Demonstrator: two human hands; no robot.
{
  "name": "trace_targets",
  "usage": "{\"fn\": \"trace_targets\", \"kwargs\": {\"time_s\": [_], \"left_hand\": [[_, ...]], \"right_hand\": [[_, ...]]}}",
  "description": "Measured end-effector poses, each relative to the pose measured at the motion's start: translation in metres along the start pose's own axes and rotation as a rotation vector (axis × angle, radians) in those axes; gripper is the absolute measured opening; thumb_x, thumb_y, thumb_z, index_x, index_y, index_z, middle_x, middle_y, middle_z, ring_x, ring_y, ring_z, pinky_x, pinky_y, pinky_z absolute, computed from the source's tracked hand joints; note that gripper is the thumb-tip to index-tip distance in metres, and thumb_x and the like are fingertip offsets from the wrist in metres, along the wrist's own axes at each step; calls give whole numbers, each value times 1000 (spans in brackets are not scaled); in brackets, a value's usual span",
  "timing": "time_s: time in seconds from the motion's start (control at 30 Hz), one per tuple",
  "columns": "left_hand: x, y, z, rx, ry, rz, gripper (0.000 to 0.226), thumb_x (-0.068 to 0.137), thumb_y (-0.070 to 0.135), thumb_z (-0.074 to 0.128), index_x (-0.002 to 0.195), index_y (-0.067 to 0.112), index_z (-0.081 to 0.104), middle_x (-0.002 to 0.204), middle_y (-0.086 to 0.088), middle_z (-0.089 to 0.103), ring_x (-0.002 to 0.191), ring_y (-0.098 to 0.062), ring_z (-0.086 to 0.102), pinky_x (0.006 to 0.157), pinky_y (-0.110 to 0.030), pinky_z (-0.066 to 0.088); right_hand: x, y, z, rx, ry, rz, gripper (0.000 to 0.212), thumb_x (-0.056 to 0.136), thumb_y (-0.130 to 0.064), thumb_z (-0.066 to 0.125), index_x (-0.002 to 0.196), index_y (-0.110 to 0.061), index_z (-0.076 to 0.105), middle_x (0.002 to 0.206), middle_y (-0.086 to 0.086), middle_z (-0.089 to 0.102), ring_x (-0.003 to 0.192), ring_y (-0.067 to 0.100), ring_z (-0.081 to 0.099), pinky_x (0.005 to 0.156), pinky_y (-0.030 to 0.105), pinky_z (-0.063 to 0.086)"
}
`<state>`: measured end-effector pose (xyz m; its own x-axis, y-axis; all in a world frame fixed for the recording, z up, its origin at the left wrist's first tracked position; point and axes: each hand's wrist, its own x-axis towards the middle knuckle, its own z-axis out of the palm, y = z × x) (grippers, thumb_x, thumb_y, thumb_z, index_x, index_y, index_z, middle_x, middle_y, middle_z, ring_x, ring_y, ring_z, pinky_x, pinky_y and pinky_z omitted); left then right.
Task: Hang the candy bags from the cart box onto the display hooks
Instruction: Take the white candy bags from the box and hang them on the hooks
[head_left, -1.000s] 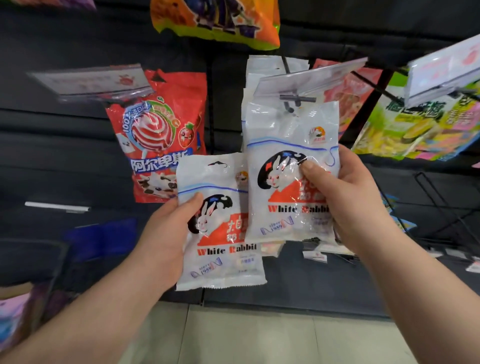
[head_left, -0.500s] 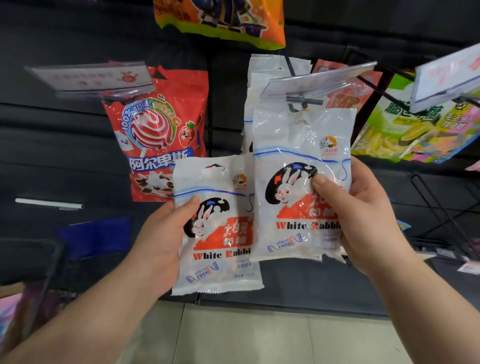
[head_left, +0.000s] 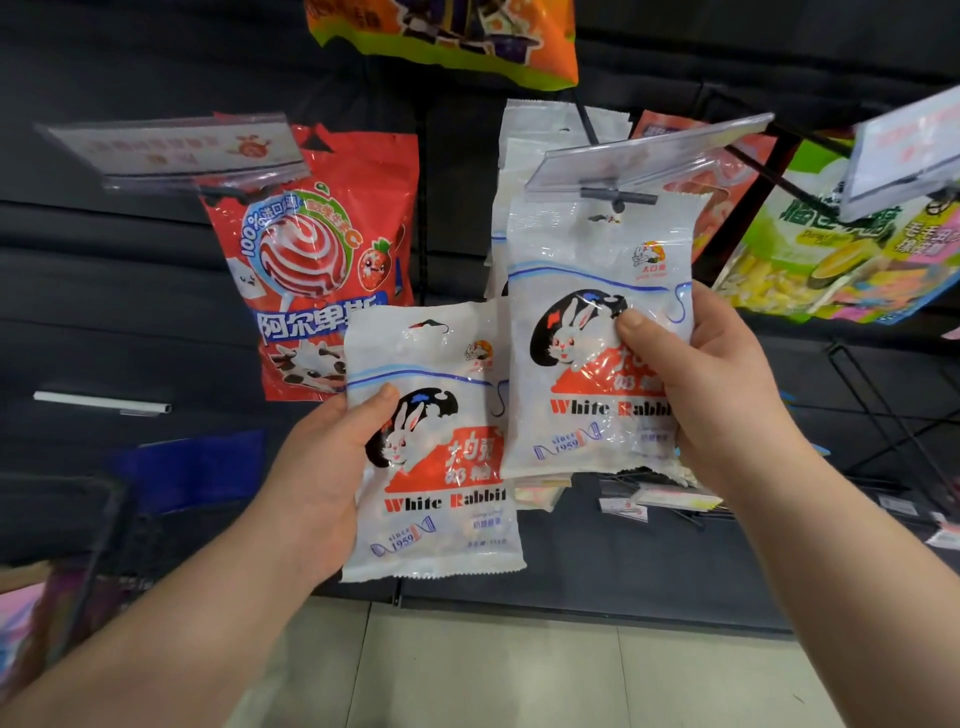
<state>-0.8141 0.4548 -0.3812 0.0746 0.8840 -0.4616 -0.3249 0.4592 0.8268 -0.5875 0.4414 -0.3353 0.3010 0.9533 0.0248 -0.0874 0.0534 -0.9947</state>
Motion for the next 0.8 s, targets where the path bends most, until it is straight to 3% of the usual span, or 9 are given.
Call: {"fn": "trace_targets", "kwargs": {"time_s": [0.2, 0.5, 0.63, 0.8], "left_hand": [[2, 4, -7, 1, 20, -12, 23, 91, 29, 61, 112, 21, 67, 96, -7, 77, 79, -25, 74, 58, -41, 60], [7, 11, -12, -13, 18, -11, 31, 90, 29, 61, 120, 19, 65, 104, -10, 75, 92, -31, 72, 64, -45, 60], [7, 14, -6, -26, -6, 3, 29, 90, 27, 61, 118, 20, 66, 103, -9, 75, 91, -29, 72, 64, -45, 61], [6, 16, 3, -32, -40, 24, 30, 92, 25, 60, 120, 18, 65, 106, -10, 74, 94, -29, 71, 66, -45, 61]], "right_hand": [[5, 5, 2, -26, -2, 20, 31, 91, -10, 60, 121, -13, 56, 101, 5, 74, 83, 20, 74, 64, 32, 59], [44, 13, 12, -165, 120, -25, 23, 90, -14, 63, 111, -21, 57, 103, 5, 71, 89, 23, 71, 79, 45, 59], [65, 19, 15, -202, 135, -38, 19, 90, -19, 63, 91, -35, 52, 93, -5, 69, 77, 11, 70, 65, 32, 57], [80, 24, 17, -237, 152, -3, 20, 90, -23, 64, 98, -34, 50, 97, -4, 68, 80, 11, 69, 57, 26, 55]]}}
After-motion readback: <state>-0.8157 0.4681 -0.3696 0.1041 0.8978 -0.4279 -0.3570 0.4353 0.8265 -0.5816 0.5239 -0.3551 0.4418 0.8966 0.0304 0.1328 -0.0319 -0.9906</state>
